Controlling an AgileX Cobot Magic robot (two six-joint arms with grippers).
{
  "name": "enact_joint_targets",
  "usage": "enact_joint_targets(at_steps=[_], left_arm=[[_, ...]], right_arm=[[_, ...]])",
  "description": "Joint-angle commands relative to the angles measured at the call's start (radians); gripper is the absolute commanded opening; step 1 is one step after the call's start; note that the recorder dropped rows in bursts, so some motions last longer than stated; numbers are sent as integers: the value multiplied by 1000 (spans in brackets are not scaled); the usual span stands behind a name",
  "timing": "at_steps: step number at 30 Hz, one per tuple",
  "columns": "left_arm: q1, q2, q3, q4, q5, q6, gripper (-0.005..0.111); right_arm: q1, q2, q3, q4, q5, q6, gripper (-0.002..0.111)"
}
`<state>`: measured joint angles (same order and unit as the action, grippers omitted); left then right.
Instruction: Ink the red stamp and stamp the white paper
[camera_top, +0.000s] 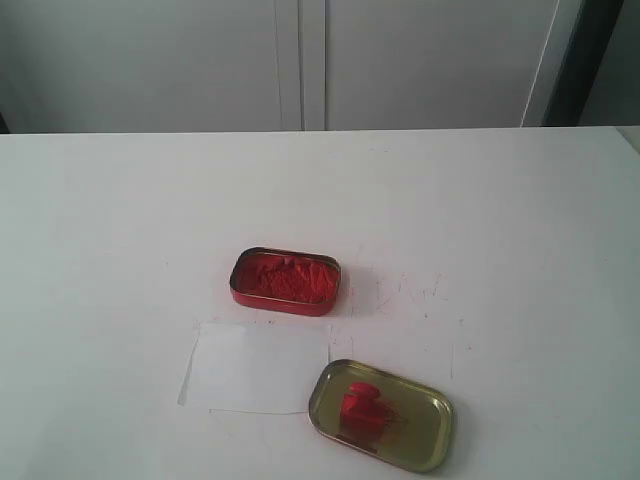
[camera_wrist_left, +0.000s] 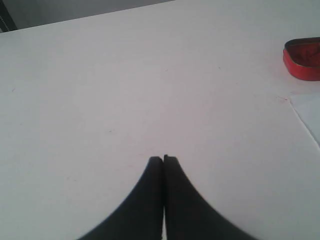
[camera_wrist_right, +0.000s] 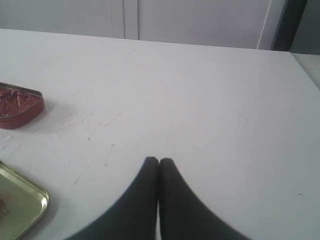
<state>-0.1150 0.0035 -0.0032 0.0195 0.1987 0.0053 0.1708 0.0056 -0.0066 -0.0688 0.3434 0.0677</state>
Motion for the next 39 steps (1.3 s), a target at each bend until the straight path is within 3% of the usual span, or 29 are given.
enact_joint_targets(at_steps=[1, 10, 25, 39], left_arm=[[2, -3, 3, -3, -3, 3, 0], [2, -3, 3, -3, -3, 3, 0], [2, -3, 3, -3, -3, 3, 0], [2, -3, 3, -3, -3, 3, 0]], right_arm=[[-3, -6, 7, -2, -8, -5, 0], [-3, -6, 7, -2, -35, -4, 0], [-3, -6, 7, -2, -558, -4, 0], [-3, -6, 7, 2, -750, -4, 0]])
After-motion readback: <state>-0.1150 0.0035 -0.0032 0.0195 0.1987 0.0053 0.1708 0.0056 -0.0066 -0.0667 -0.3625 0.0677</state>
